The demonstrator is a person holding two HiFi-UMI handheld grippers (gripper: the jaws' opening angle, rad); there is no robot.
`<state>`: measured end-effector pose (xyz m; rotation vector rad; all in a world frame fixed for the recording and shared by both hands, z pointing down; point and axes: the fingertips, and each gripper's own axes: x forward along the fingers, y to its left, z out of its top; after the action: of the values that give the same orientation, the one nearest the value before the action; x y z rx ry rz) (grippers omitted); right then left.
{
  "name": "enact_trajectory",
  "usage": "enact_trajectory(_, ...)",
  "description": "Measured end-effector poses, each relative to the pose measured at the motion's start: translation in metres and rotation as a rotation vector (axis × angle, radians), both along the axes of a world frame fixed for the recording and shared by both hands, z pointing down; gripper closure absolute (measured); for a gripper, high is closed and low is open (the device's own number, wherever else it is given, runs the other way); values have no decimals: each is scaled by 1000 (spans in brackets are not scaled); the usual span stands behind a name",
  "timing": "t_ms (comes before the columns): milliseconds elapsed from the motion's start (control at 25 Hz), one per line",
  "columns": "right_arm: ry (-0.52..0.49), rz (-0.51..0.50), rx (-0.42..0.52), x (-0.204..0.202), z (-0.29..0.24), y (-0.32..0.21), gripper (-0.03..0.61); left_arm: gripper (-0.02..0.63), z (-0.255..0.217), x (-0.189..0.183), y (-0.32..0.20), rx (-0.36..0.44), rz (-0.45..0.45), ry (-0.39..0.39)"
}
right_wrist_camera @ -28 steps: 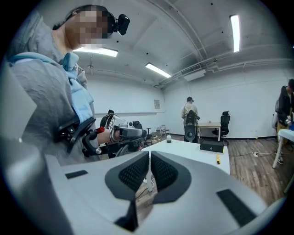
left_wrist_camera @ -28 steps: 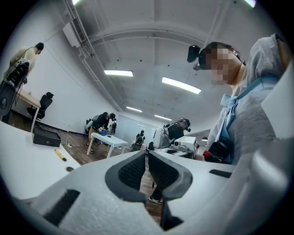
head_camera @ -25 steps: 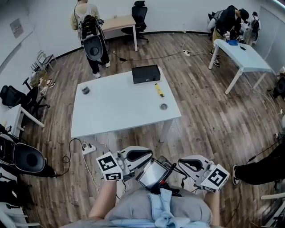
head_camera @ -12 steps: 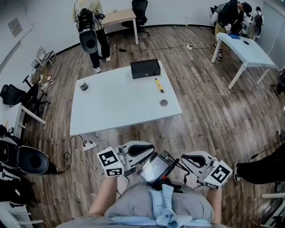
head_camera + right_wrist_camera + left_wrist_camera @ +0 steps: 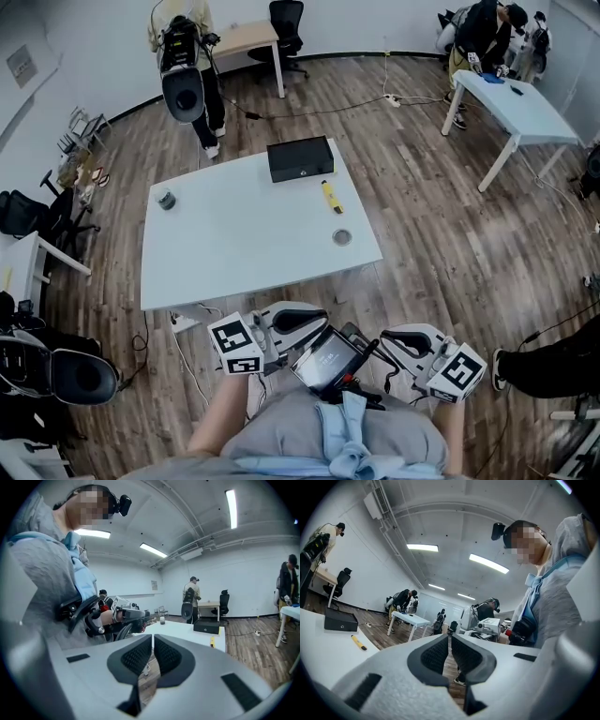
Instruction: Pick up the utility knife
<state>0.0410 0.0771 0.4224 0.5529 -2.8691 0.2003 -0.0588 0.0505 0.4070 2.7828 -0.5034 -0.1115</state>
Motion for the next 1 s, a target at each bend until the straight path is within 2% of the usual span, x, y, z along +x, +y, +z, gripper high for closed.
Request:
enact_trajectory(280,21,-17,16,-22,-8,-64,548,595,-9,-18,-69,32,1,15)
enact_trajectory(640,16,6,24,-54,-9,-128,548,595,-6,-48,-132,25,24,12)
enact_trajectory(880,18,20,15,-65,1,-154,548,595,1,-58,-168,41,32,-20)
enact_trajectory(1000,14,48,8,-67,0,-161,548,595,1,-60,-185,79,62,-88)
